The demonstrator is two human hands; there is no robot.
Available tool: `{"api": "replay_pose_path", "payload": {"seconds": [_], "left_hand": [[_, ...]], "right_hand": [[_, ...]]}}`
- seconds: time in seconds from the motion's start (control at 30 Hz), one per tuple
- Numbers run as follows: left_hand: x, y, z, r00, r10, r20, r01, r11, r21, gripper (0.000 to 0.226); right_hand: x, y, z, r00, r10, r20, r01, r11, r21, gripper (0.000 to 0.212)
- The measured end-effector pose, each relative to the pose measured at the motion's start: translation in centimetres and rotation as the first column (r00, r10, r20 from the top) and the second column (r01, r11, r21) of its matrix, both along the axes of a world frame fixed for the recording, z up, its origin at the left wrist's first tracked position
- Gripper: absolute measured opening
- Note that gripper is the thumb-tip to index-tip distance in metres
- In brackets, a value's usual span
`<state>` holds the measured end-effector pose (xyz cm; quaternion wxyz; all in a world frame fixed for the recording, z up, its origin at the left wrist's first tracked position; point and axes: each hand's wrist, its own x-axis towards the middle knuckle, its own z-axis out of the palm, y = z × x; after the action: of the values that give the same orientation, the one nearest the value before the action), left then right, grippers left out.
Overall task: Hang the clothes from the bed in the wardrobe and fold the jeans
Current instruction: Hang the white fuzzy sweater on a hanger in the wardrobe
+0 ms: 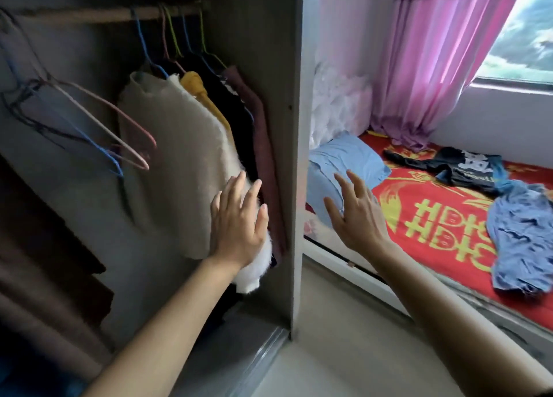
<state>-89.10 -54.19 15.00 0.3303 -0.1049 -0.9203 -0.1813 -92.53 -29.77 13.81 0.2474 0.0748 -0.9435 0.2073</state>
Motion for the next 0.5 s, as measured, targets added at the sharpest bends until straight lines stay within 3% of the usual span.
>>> {"api": "replay_pose_path", "payload": {"seconds": [0.27, 0.5], "left_hand": [[-0.5, 23.4, -3.7, 0.963, -0.210, 0.167, 0.218, 0.975, -0.032, 0.059], [2.8, 47.3, -10.3, 0.834, -0.386, 0.393, 0.406, 0.913, 0.036, 0.064]], "right_hand": [[7.5, 21.3, -5.7, 0.969, -0.243, 0.033, 0.243, 0.970, 0.030, 0.062], [16.1, 42.9, -10.6, 0.839, -0.510, 0.191, 0.507, 0.859, 0.065, 0.072]]}}
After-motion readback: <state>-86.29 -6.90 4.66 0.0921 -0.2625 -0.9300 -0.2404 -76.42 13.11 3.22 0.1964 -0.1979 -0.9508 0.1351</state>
